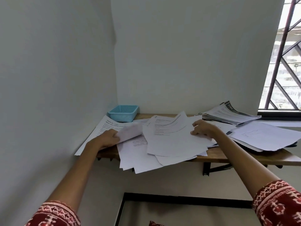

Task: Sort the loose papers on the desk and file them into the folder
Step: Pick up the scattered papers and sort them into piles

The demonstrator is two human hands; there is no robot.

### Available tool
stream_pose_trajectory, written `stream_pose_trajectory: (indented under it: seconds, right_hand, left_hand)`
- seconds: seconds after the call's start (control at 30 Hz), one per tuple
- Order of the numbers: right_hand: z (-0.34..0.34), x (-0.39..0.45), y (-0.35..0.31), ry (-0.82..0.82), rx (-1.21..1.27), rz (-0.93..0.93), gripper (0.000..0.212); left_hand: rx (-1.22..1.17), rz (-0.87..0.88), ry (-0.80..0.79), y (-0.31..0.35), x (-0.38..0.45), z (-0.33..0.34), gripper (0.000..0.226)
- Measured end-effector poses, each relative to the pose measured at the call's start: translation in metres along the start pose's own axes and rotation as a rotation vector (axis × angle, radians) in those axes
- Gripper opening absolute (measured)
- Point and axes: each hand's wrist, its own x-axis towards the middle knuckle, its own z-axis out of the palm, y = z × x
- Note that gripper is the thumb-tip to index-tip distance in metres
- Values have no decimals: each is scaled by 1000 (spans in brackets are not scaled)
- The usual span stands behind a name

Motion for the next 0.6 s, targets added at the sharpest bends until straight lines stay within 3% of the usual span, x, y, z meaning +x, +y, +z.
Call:
stream_pose_trajectory:
  seconds: [0.17, 0.3, 0.4, 0.5, 0.6]
  right_hand:
    - [21, -9, -14, -125, -34, 7, 52]
    - [41, -9, -30, -203, -72, 16, 17]
    - [50, -9, -36, -165, -139, 27, 31]
    - [54, -13, -35, -131, -286, 88, 68]
    - [61, -16, -38, -133, -304, 116, 85]
  left_hand:
    - [-251, -77, 257, -16, -1, 2, 35]
    - [-439, -117, 429, -22, -3, 3, 35]
    - [-506, -140, 502, -27, -6, 4, 36]
    - [-472, -114, 489, -26, -9, 6, 37]
    - [-440, -103, 486, -21, -11, 11, 36]
